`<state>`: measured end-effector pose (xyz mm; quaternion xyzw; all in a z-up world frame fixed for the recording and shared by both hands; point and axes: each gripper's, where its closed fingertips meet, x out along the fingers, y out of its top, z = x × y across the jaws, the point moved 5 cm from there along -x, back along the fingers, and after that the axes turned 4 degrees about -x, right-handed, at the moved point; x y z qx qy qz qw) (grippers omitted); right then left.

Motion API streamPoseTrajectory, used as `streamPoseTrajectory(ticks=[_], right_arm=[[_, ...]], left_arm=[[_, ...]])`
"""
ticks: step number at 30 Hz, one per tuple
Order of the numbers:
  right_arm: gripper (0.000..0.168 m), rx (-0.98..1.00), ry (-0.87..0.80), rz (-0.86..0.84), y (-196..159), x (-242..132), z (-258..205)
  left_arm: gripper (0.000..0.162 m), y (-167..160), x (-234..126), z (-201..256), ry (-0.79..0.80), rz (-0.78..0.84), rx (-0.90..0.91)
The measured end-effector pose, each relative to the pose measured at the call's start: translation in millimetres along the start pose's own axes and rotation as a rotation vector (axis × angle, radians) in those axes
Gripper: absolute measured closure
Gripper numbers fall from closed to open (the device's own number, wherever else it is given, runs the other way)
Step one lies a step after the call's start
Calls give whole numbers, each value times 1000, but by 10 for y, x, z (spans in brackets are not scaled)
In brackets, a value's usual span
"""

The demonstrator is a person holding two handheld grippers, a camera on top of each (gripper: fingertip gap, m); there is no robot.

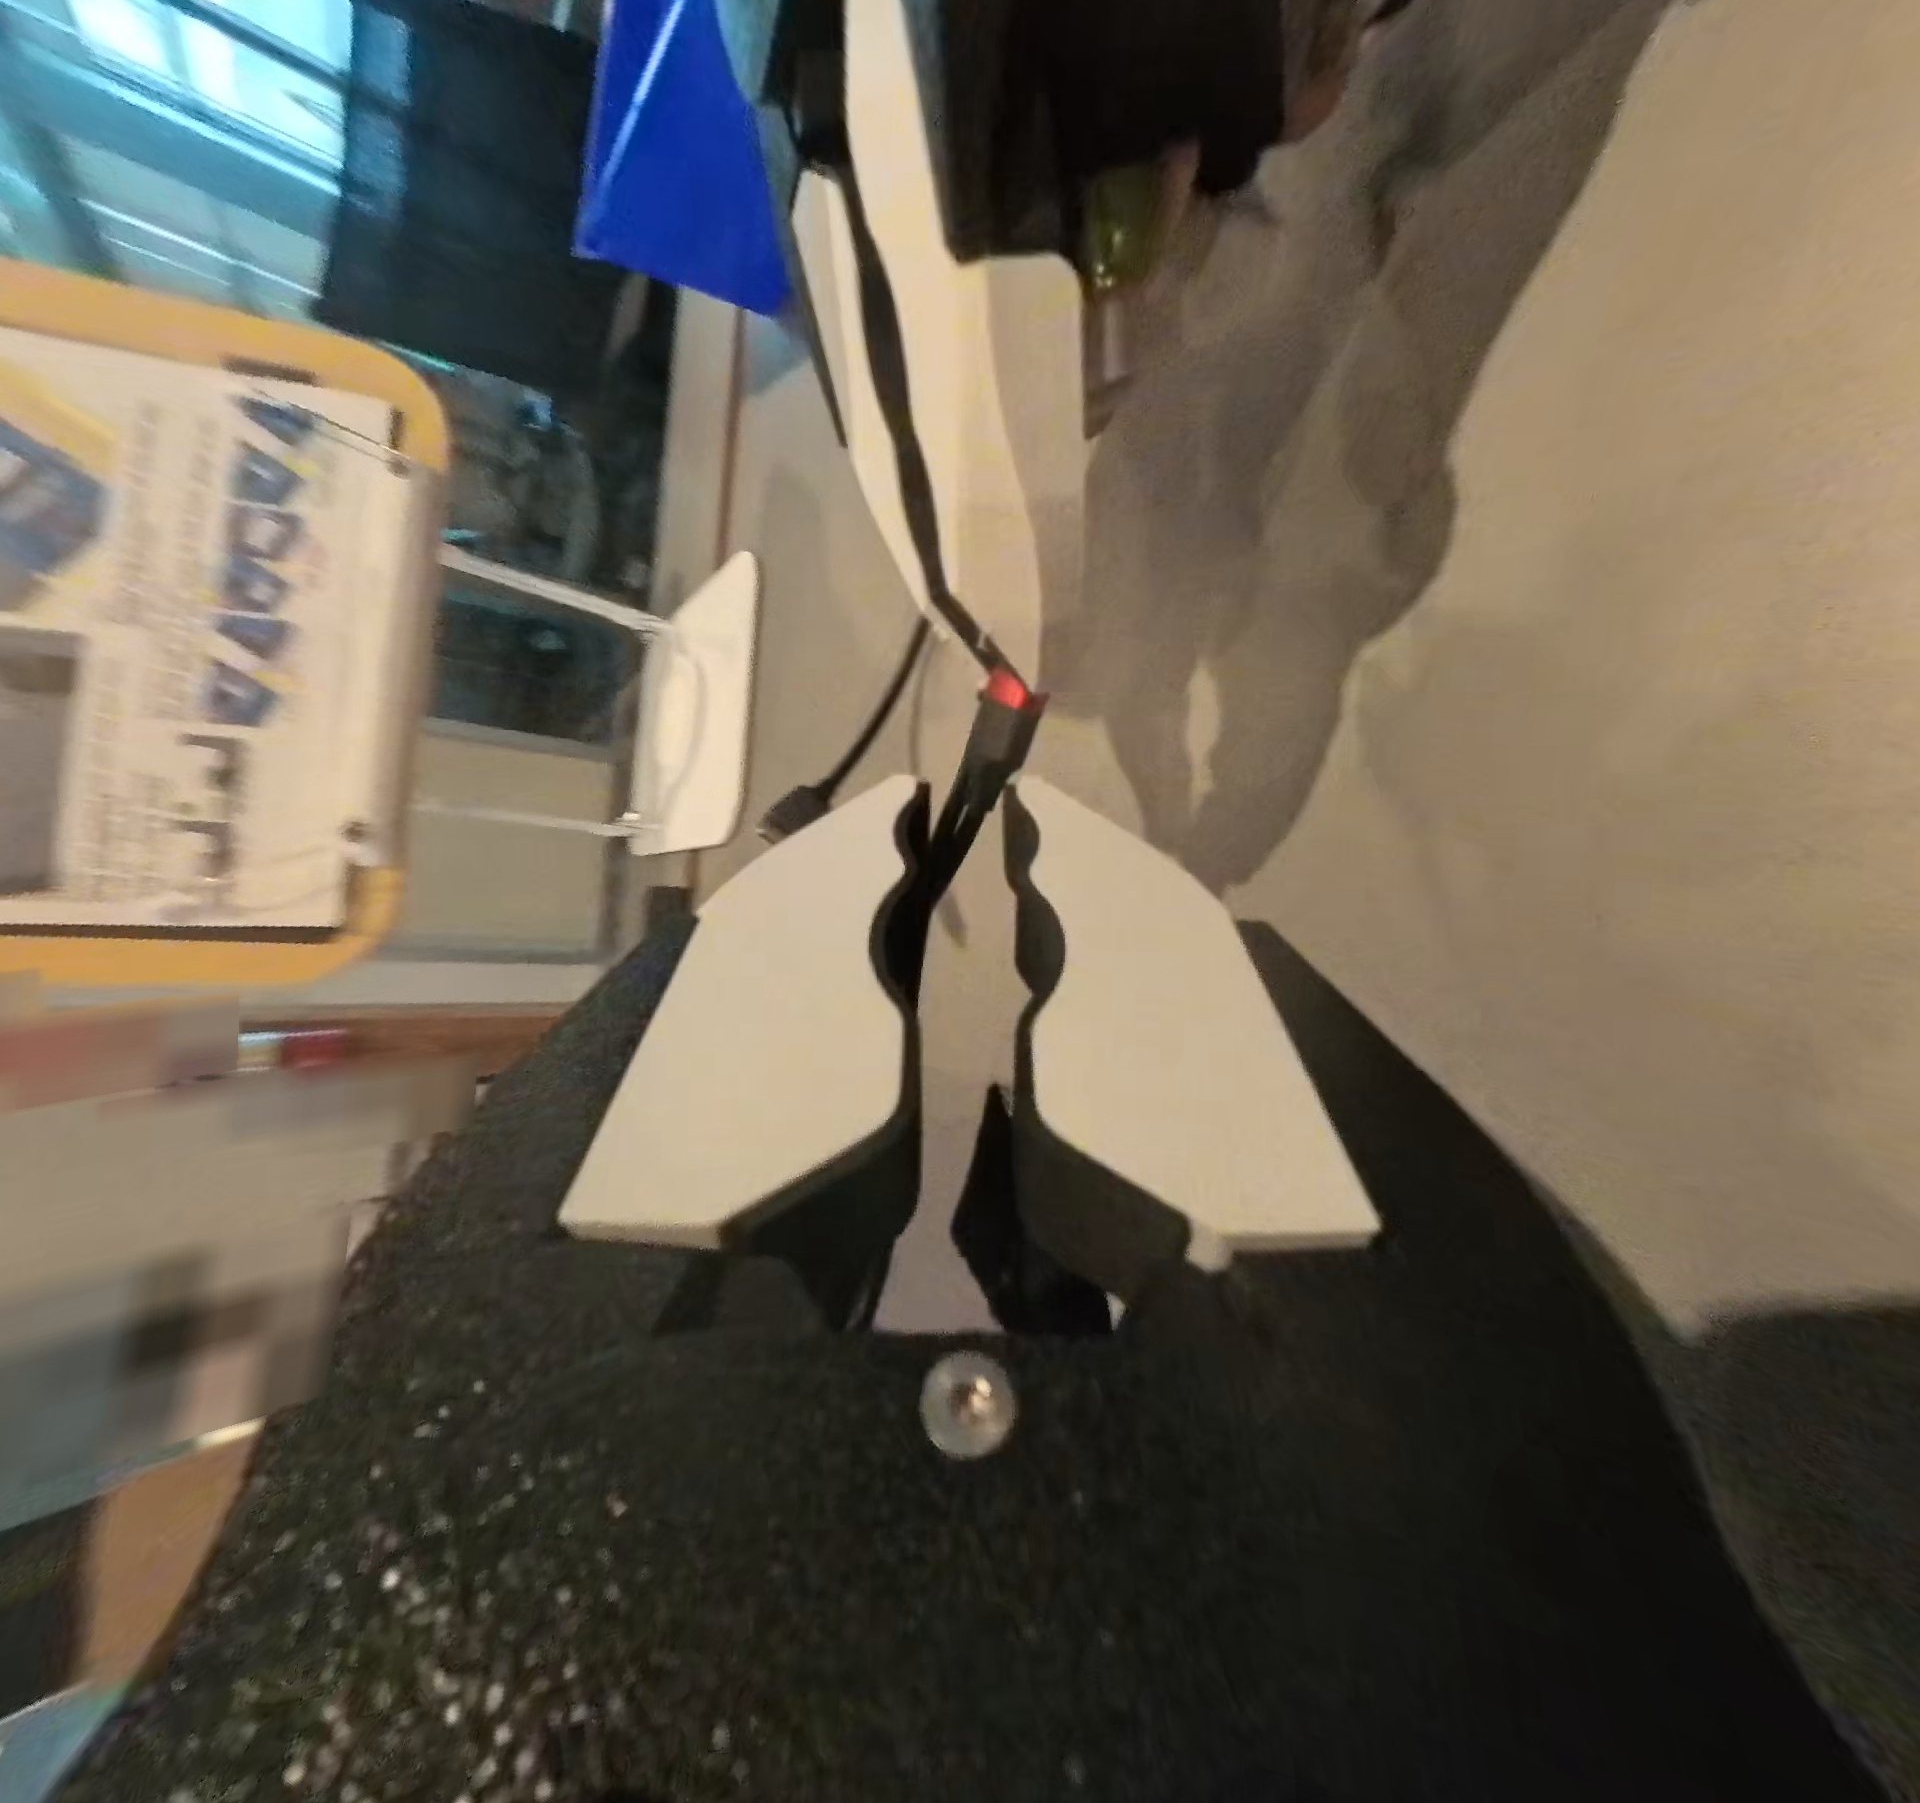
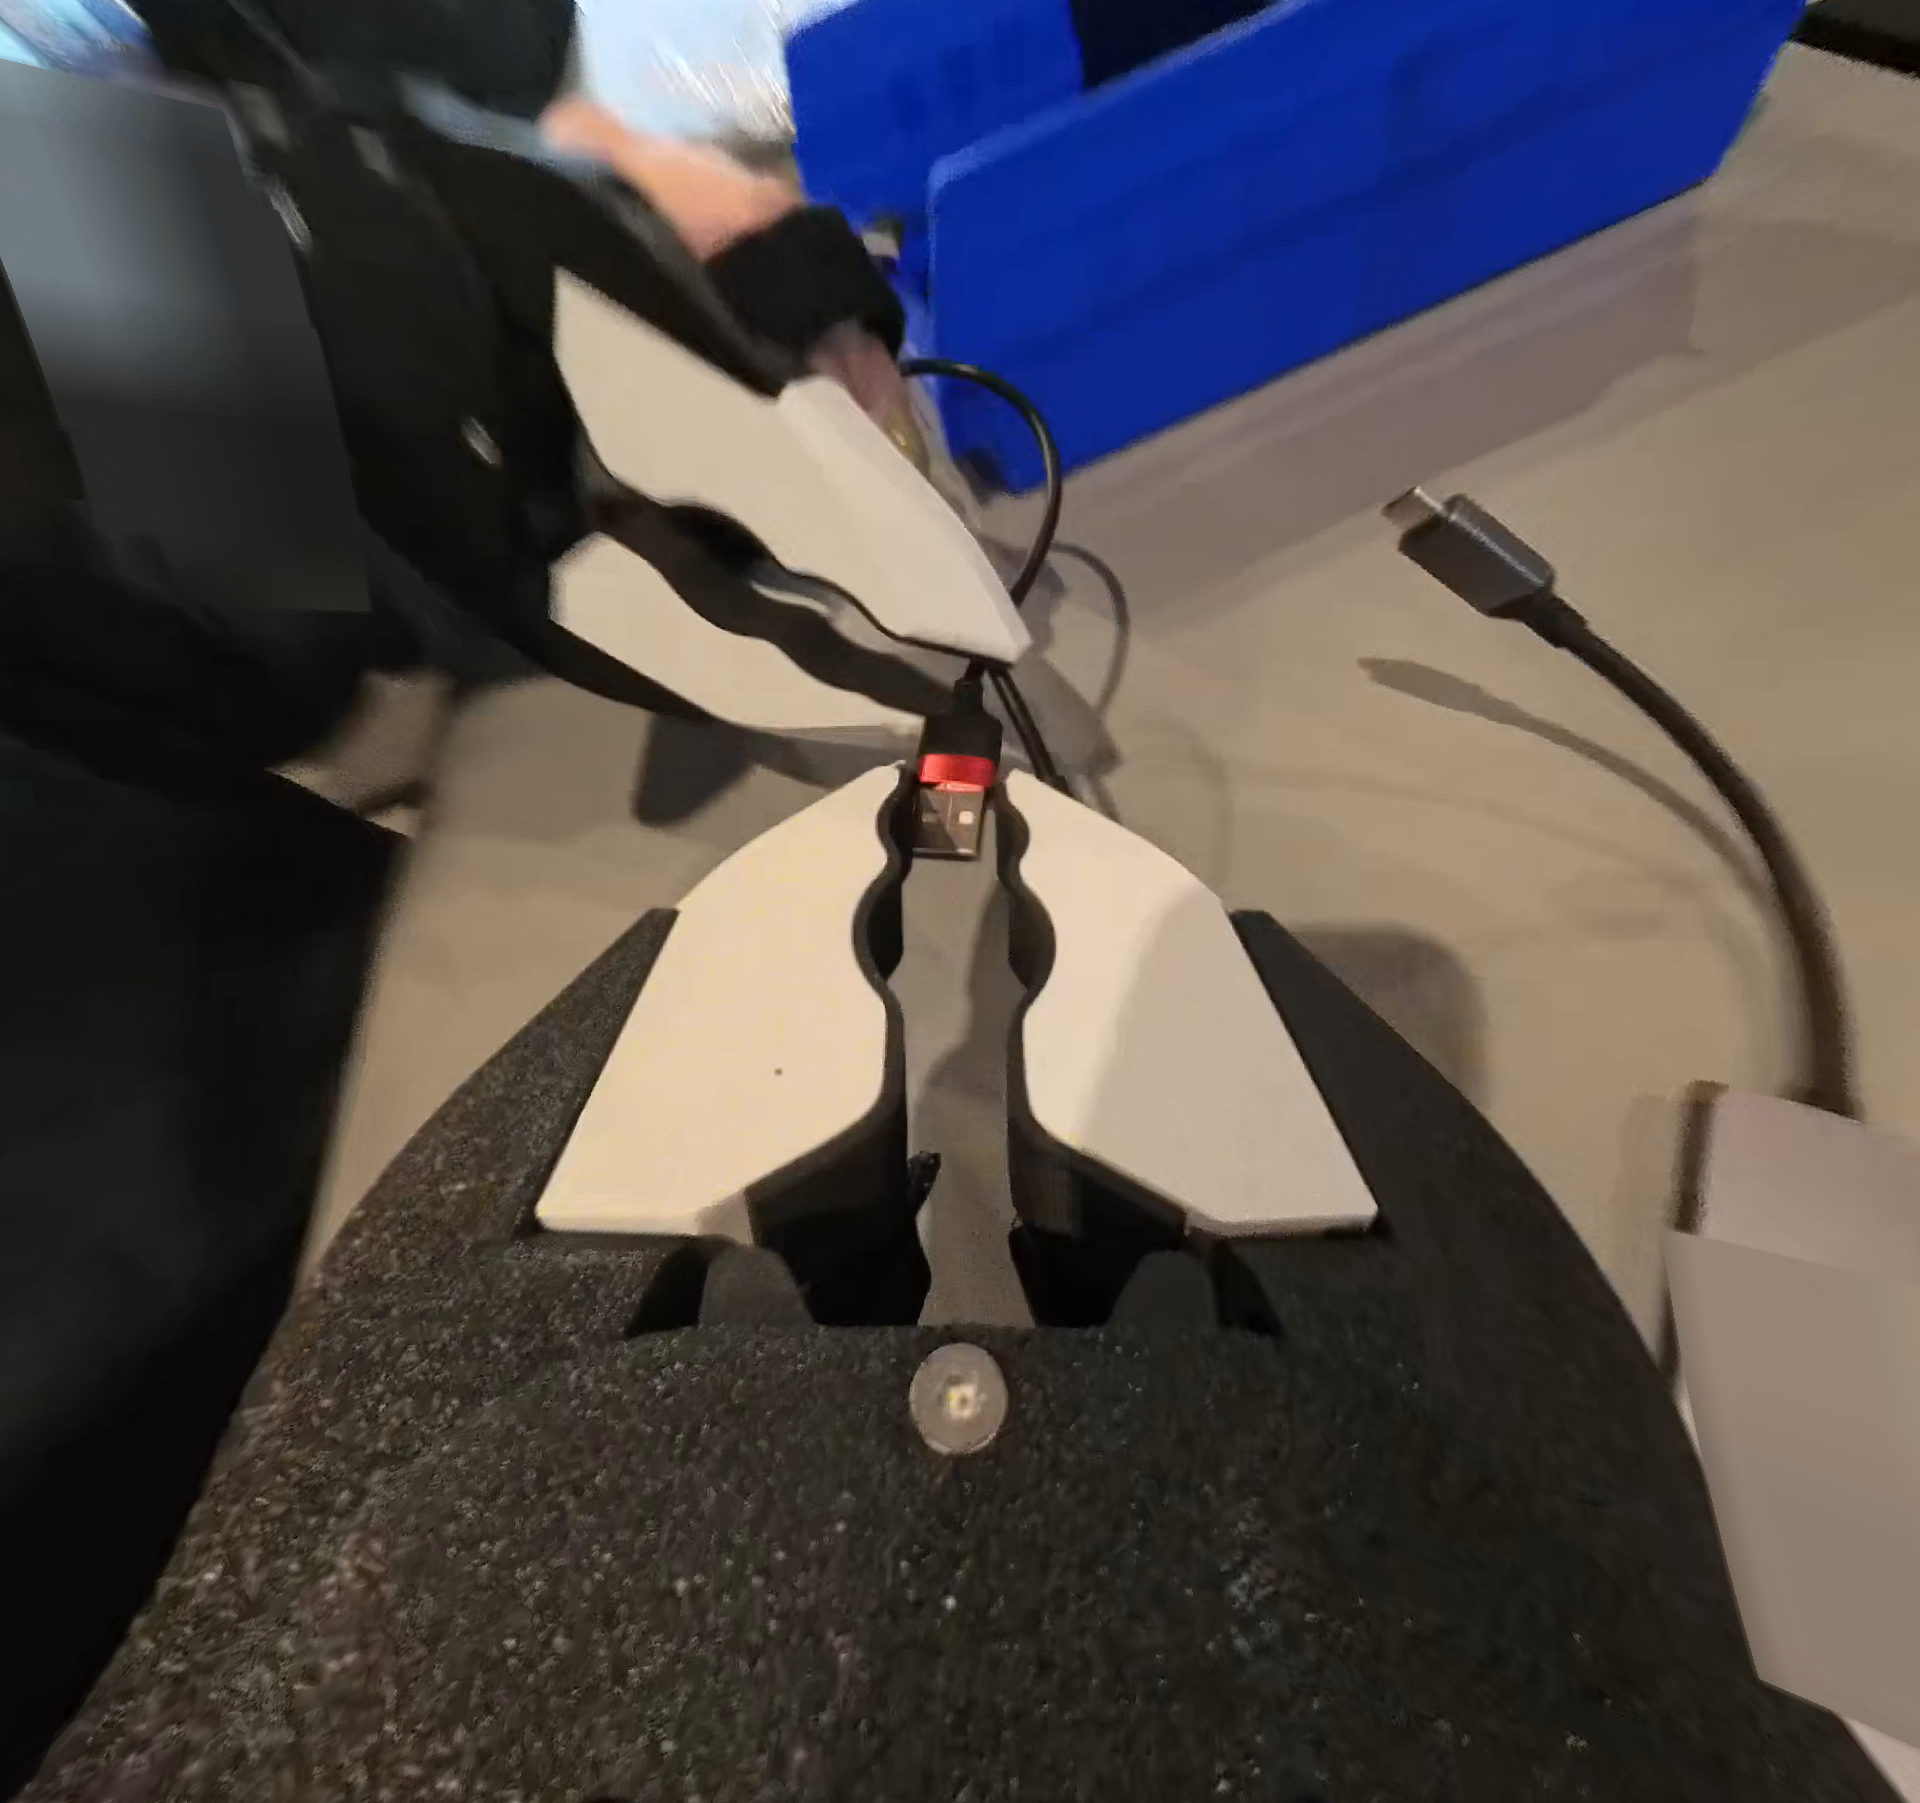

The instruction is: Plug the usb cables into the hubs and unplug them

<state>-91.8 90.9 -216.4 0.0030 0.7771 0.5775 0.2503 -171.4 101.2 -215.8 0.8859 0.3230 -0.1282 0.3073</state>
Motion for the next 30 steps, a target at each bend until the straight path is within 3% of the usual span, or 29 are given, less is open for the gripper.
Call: streamPoseTrajectory(ticks=[1,10,14,17,22,25,30], right_arm=[[154,26,26,27,17,-22,-1],[154,115,113,89,45,-90,37],[154,108,96,119,57,-109,44],[145,-38,24,176,122,-170,14],[136,-388,-158,99,102,-167,-83],[142,-508,-218,88,99,-128,-135],[161,-524,-223,62,96,-141,-149]], left_arm=[[150,3,-1,-18,38,-1,40],[152,55,-30,-39,109,55,111],[157,40,7,-9,5,15,-9],[158,41,10,-75,-42,15,-152],[157,57,-12,-113,-227,15,-332],[157,66,-6,-83,-309,-11,-338],[155,92,-5,-91,-346,16,-406]])
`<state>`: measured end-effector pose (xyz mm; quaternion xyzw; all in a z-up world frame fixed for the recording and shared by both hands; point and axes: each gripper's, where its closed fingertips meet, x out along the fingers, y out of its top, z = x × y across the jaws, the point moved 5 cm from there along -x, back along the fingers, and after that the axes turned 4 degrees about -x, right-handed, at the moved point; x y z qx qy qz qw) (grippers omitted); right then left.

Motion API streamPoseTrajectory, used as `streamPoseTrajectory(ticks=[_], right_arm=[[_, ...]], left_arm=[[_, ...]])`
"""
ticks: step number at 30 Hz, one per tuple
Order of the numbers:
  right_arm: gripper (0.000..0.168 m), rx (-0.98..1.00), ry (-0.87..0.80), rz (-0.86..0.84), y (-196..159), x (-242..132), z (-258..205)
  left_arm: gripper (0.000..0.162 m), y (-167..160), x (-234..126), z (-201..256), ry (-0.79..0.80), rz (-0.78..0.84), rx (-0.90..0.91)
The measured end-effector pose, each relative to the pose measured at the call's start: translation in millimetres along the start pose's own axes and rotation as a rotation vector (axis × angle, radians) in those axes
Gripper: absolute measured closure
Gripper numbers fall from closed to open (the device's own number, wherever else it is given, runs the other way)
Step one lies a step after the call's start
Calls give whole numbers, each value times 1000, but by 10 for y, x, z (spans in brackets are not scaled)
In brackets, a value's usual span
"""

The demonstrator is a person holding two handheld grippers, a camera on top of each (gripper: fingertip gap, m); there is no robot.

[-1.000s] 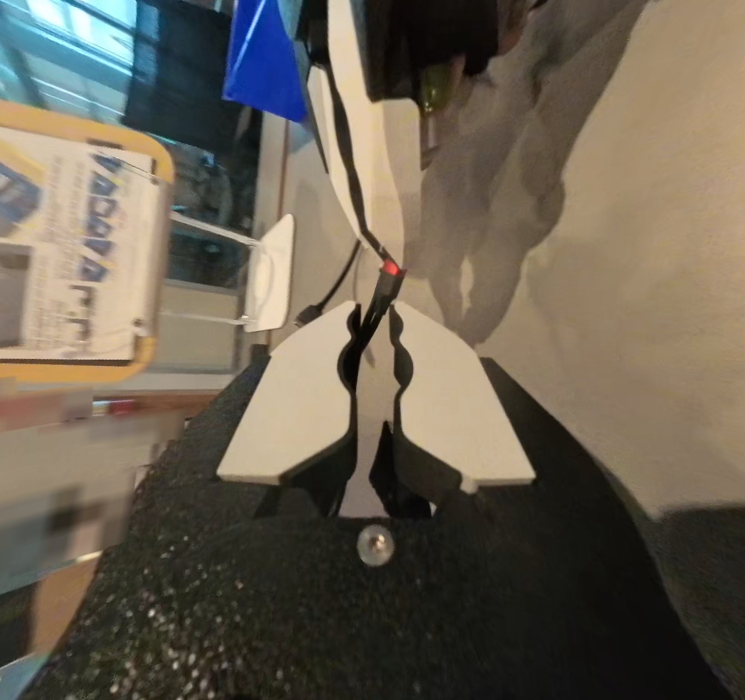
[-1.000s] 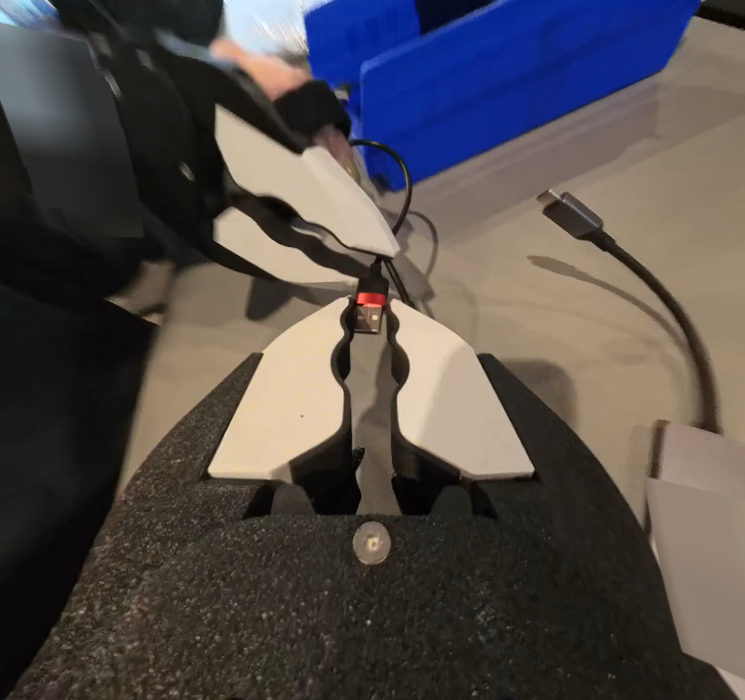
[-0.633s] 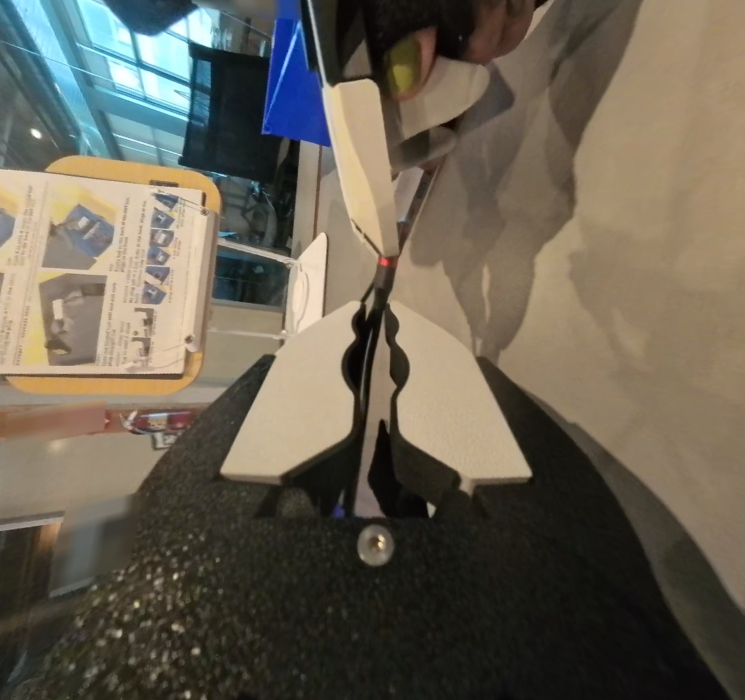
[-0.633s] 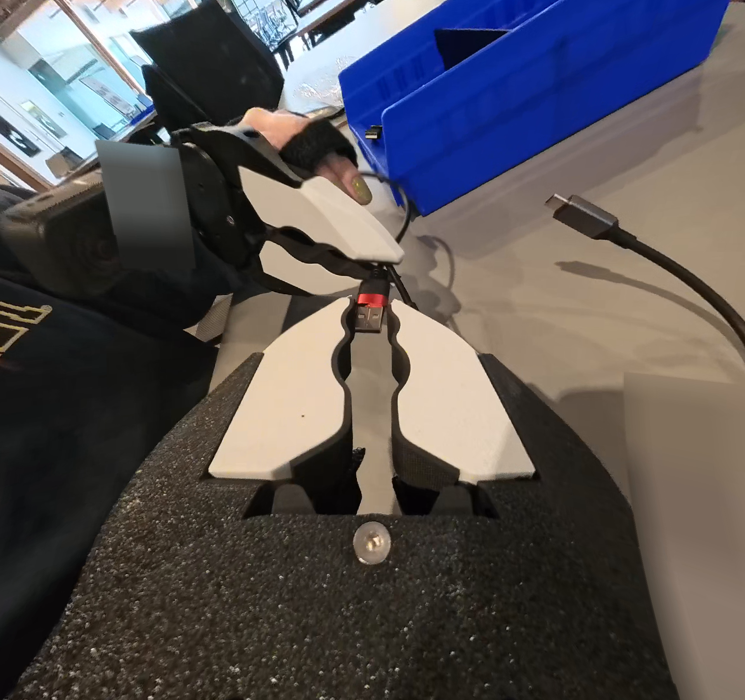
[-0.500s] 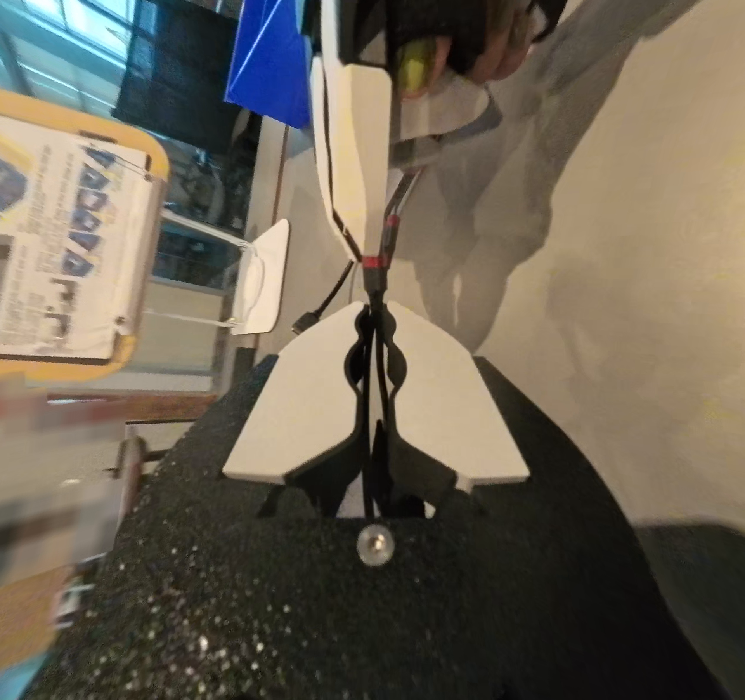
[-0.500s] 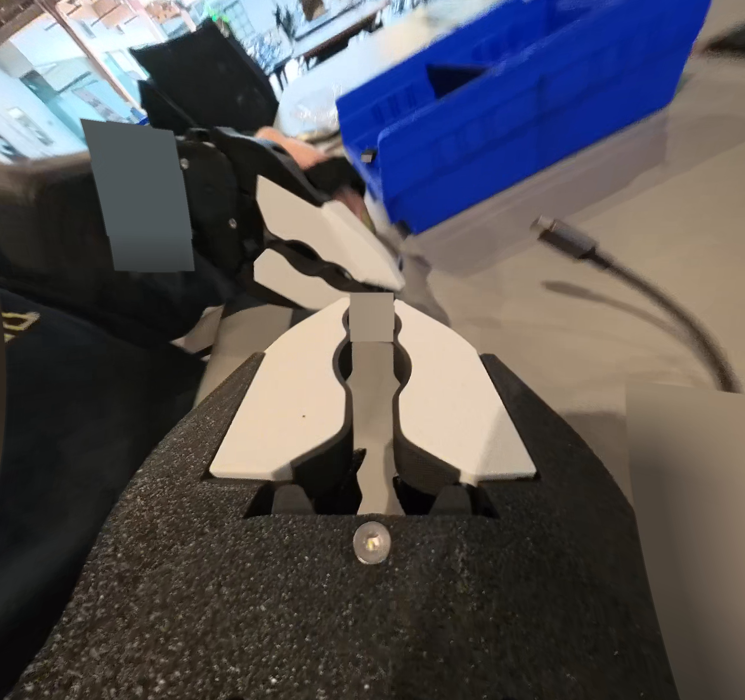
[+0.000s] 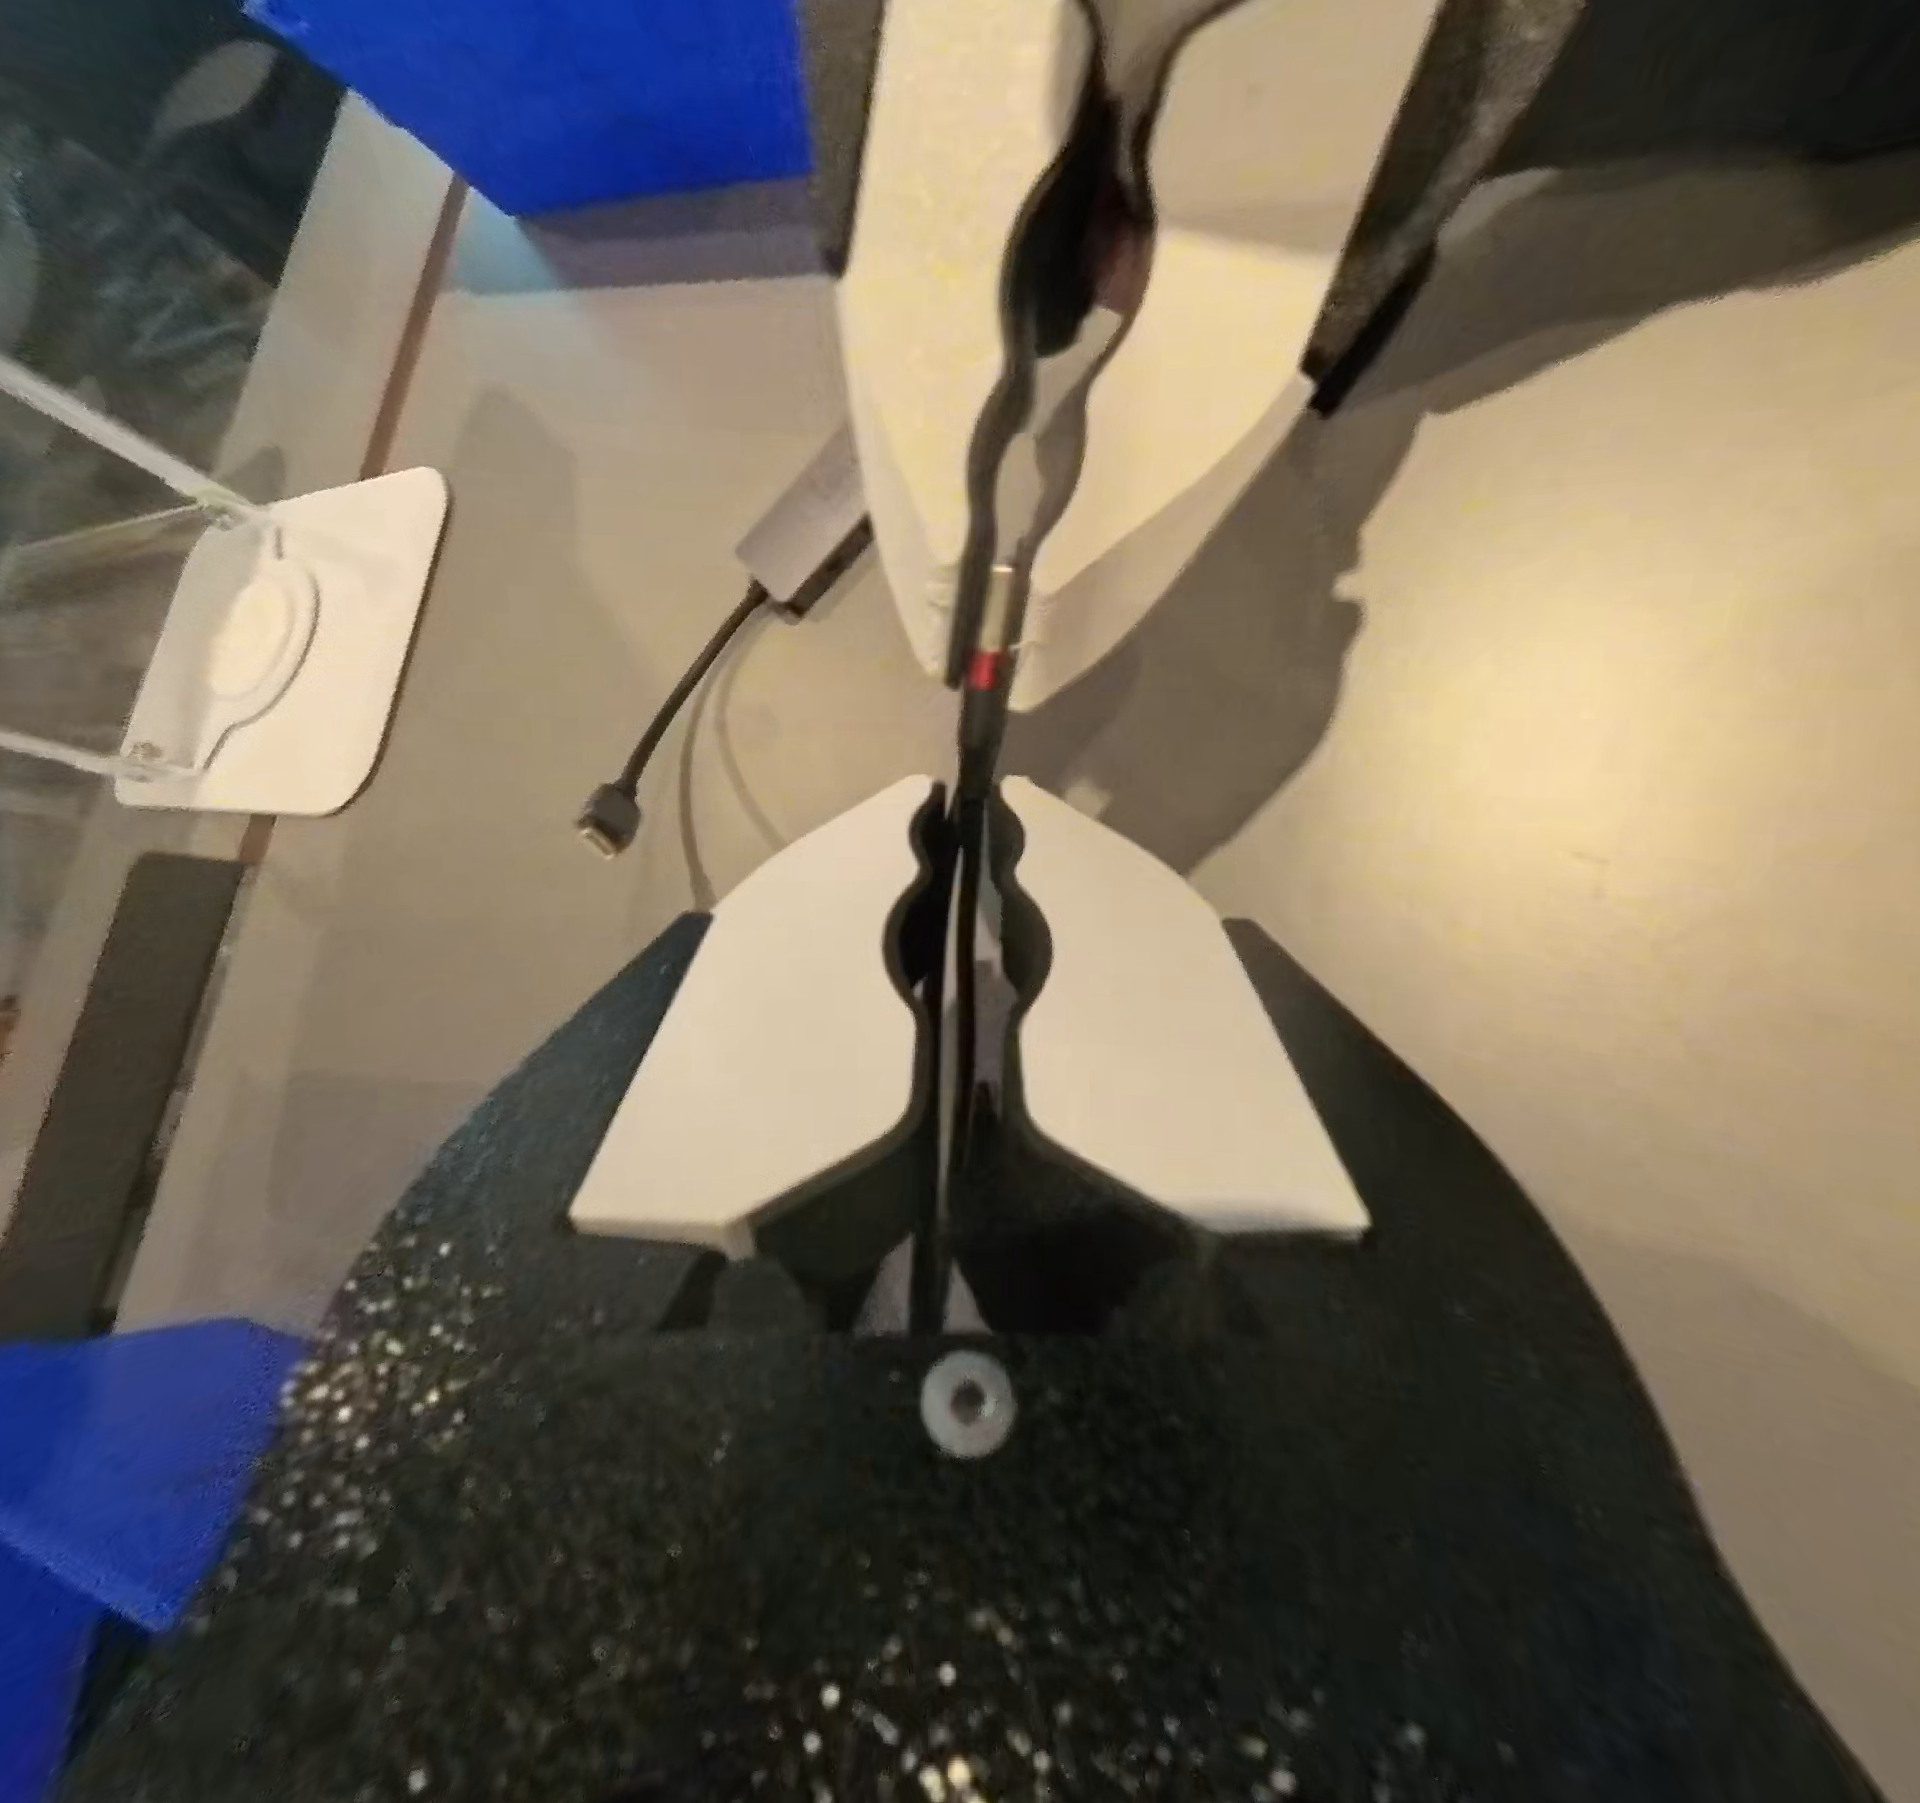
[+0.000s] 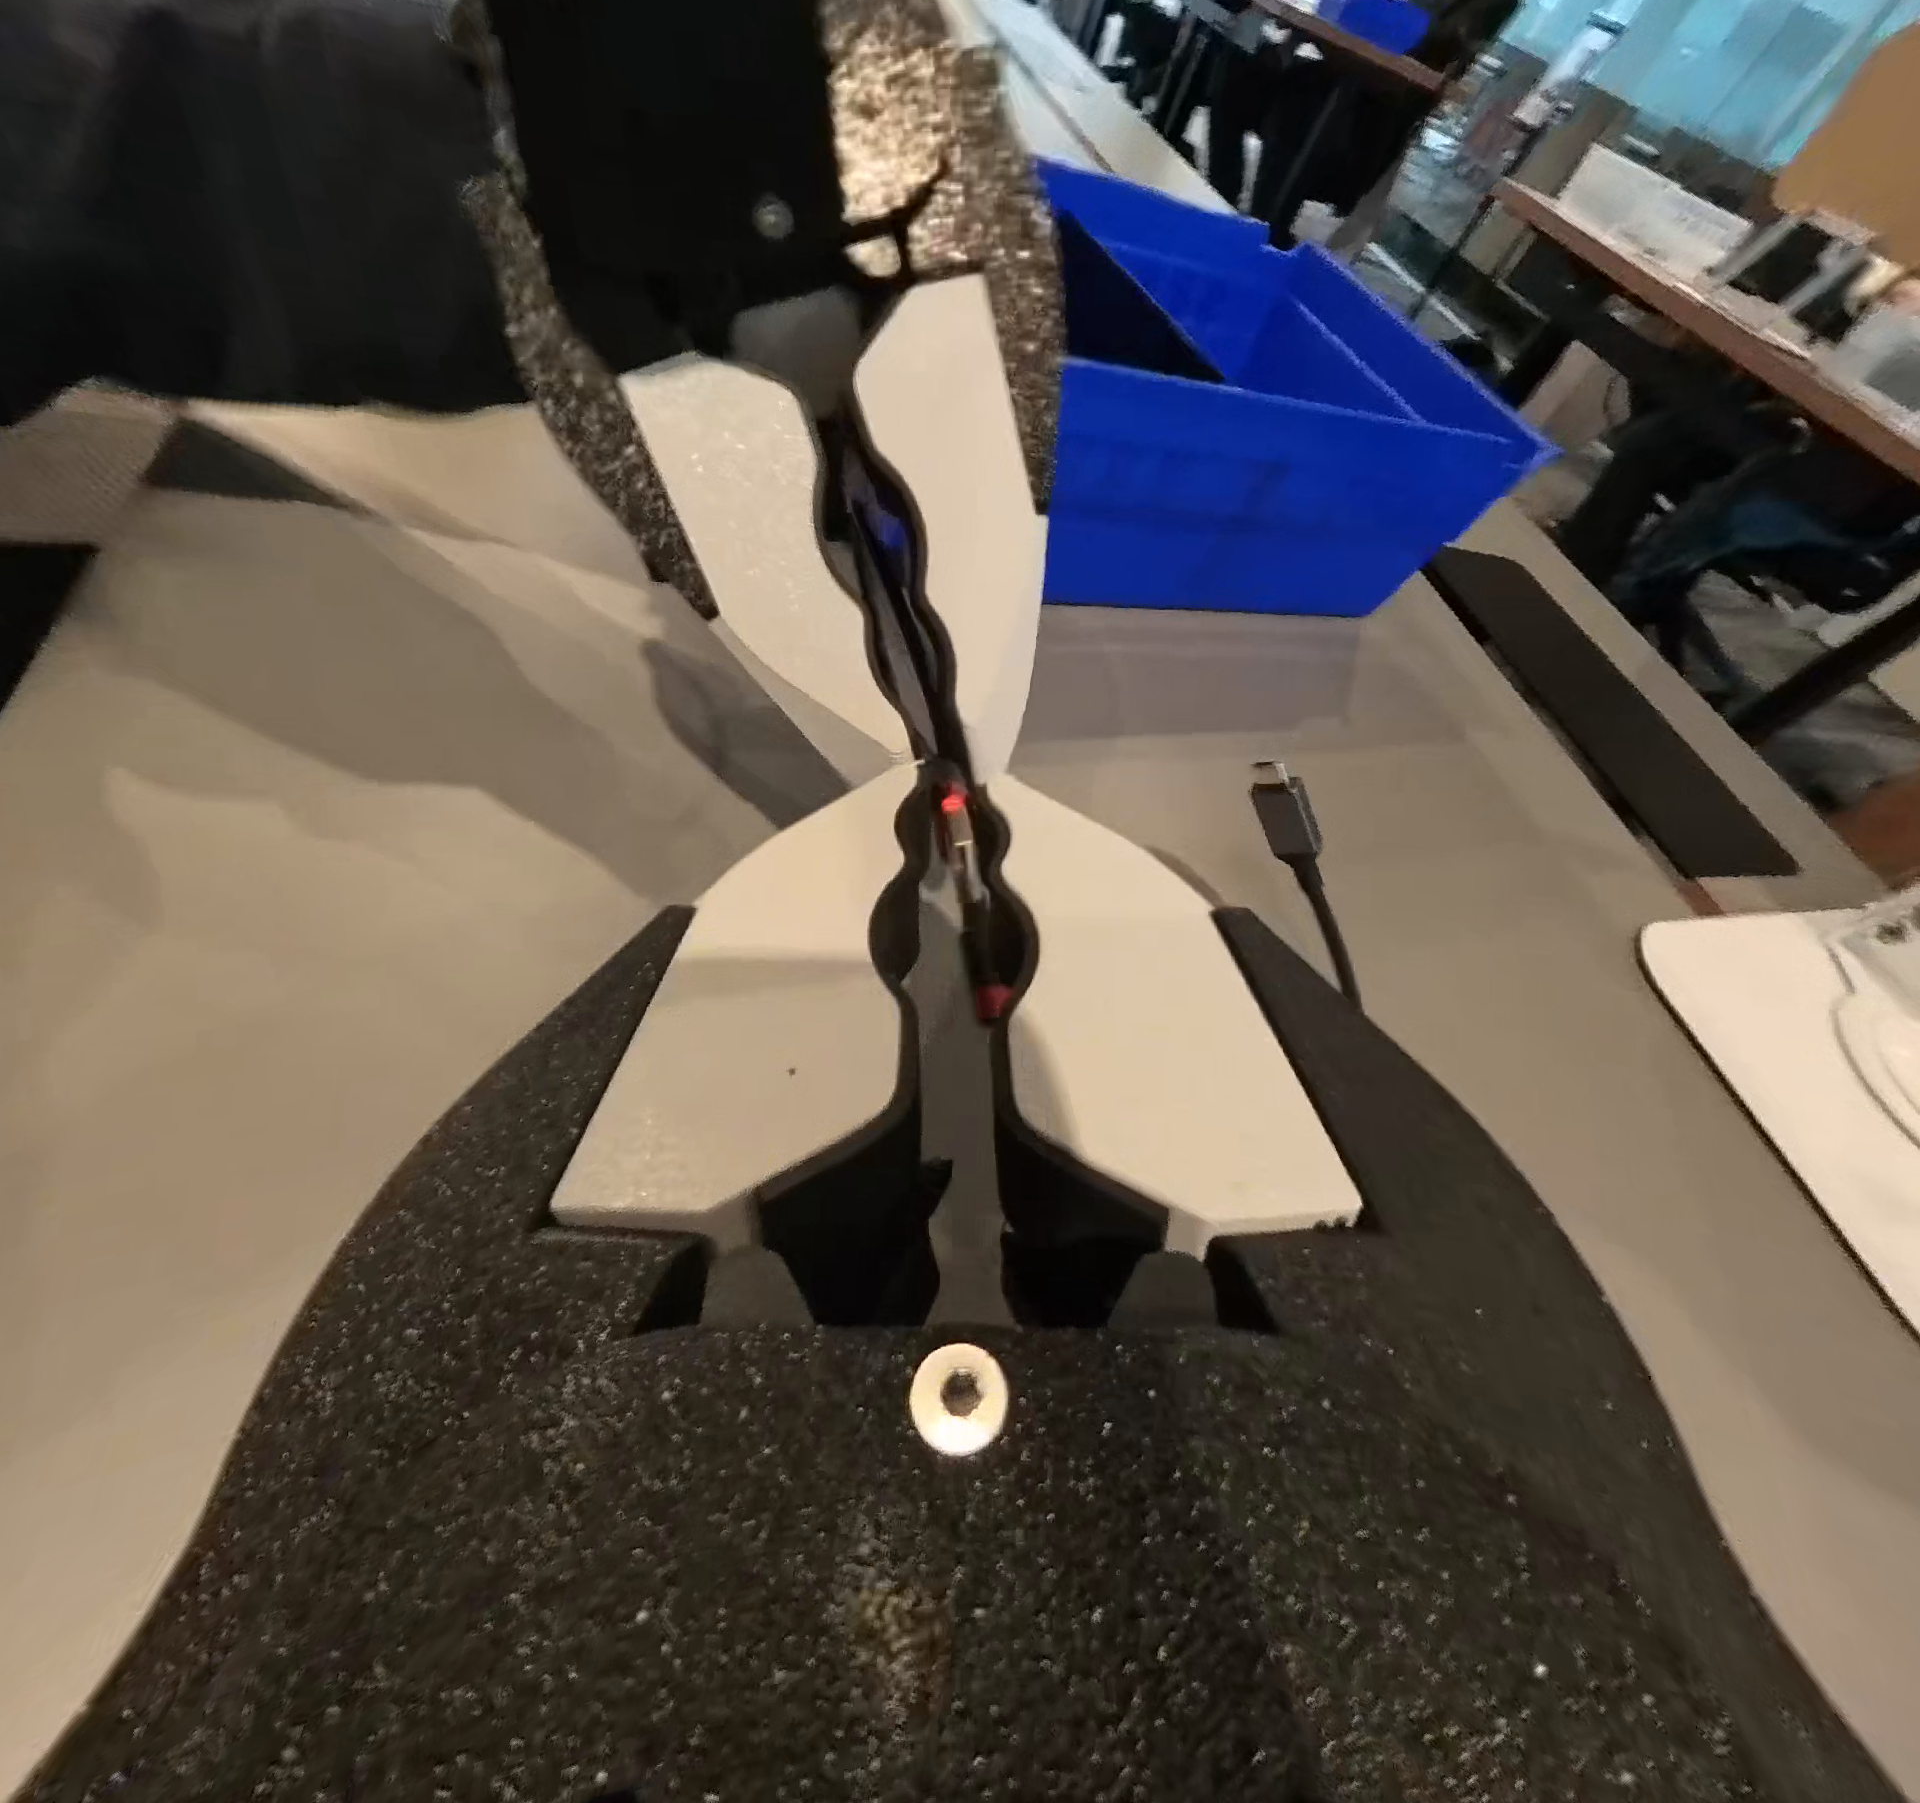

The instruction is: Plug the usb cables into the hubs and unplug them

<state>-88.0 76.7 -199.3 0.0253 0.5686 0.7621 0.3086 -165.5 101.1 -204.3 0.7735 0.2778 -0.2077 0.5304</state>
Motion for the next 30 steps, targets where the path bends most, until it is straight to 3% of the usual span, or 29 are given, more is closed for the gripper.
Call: streamPoseTrajectory(ticks=[2,4,6,12,16,23,30], right_arm=[[162,42,-30,8,7,-13,76],[161,91,-78,5,-21,-55,174],[162,155,-96,43,-28,-140,244],[162,254,-102,146,17,-264,347],[162,291,-117,156,0,-304,394],[162,348,-51,224,36,-331,385],[162,299,70,280,123,-339,265]], left_arm=[[146,-2,-24,-66,39,7,-64],[125,-44,-66,-137,91,-11,-108],[121,-76,-119,-211,153,0,-145],[121,-88,-234,-371,297,61,-203],[133,61,-288,-335,311,160,-130],[142,273,-153,-194,216,228,-83],[142,381,-31,-132,49,300,-178]])
